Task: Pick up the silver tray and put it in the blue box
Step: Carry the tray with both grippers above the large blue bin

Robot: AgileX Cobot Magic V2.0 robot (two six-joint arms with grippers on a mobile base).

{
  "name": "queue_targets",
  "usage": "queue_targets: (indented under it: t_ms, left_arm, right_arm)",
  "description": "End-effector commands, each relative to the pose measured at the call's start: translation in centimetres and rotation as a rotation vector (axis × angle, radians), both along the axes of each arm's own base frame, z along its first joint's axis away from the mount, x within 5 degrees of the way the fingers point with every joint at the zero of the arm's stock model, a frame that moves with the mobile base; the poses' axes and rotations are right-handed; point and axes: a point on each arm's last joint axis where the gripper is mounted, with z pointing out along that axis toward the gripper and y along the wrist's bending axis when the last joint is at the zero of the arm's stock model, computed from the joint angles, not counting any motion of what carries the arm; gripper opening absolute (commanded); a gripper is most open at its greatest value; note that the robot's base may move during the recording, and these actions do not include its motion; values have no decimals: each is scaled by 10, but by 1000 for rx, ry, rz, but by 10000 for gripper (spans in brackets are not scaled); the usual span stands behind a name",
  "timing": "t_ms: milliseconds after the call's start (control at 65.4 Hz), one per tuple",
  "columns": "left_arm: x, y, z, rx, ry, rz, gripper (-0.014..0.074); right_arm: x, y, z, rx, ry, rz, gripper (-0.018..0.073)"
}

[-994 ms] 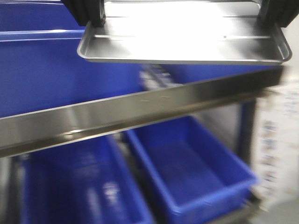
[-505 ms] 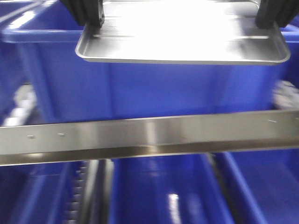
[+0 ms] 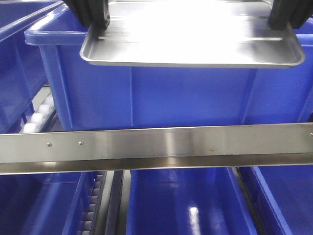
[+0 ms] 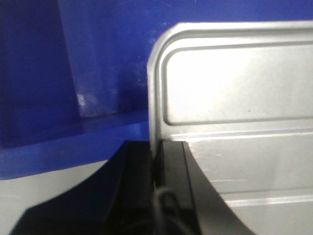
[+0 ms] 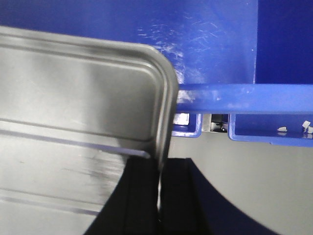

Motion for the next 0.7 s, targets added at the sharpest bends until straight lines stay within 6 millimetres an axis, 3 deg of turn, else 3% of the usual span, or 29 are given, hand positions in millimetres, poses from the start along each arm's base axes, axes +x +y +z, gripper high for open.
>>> queue_targets:
  t_ms: [0, 688]
  left_arm:
    - [-6, 4, 26, -45, -91, -28, -105]
    - [-6, 4, 26, -45, -91, -28, -105]
  right_arm:
    - [-1, -2, 25, 26, -131, 21, 59]
    - [-1, -2, 25, 26, -131, 21, 59]
